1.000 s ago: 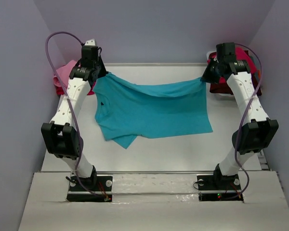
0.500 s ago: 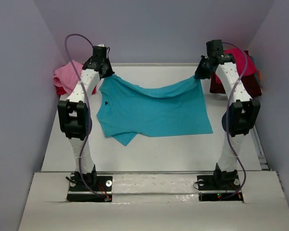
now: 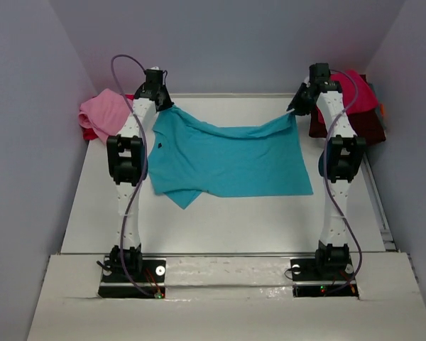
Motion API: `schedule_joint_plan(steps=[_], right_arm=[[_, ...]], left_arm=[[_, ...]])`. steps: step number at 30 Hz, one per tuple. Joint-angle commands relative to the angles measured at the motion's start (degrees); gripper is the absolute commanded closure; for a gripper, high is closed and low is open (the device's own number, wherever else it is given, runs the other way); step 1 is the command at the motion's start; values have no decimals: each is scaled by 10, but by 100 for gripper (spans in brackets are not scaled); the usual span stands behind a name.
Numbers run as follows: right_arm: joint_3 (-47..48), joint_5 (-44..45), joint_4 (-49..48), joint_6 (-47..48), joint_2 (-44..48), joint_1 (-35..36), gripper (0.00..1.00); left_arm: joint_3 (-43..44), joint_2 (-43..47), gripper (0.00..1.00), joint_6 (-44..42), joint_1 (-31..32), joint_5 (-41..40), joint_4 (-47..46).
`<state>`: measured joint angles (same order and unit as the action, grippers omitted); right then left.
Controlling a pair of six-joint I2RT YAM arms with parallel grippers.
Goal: Fold and stack the t-shirts
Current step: Flatten out the tshirt
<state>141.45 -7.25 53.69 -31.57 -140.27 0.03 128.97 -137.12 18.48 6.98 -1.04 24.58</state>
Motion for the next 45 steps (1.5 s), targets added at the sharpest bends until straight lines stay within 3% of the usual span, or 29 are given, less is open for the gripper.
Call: schedule_joint_plan(steps=[1, 3, 4, 6, 11, 18, 21, 24, 25, 27, 37, 45], right_arm=[[37, -38, -61, 10, -16, -20, 49], [34, -44, -68, 18, -16, -20, 33], [32, -47, -72, 21, -16, -20, 14], [37, -58, -71, 23, -17, -20, 0], [9, -70, -54, 25, 14, -20, 0], [-135, -68, -18, 27, 97, -20, 19], [-255, -73, -42, 28, 176, -7, 29], [-367, -77, -61, 24, 239, 8, 41], [-389, -87, -57, 26, 270, 15, 50], [-443, -87, -45, 26, 309, 24, 54], [-696, -99, -71, 34, 474, 52, 52], [-762, -102, -92, 37, 529, 52, 51]], left_arm=[[47, -38, 66, 15, -12, 7, -26], [33, -37, 49, 15, -18, 8, -40], [32, -35, 36, 18, -18, 8, -48], [32, -35, 27, 22, -23, 7, -51], [9, 3, 19, 38, -23, 7, -49], [-128, 118, 20, 30, 10, 5, -20], [-292, 213, 21, 37, 44, 8, -46], [-378, 316, 21, 45, 80, 20, -50], [-418, 353, 21, 54, 86, 24, -33], [-472, 387, 23, 62, 102, 31, -15], [-719, 598, 27, 143, 149, 38, 46], [-855, 714, 29, 185, 155, 80, 34]])
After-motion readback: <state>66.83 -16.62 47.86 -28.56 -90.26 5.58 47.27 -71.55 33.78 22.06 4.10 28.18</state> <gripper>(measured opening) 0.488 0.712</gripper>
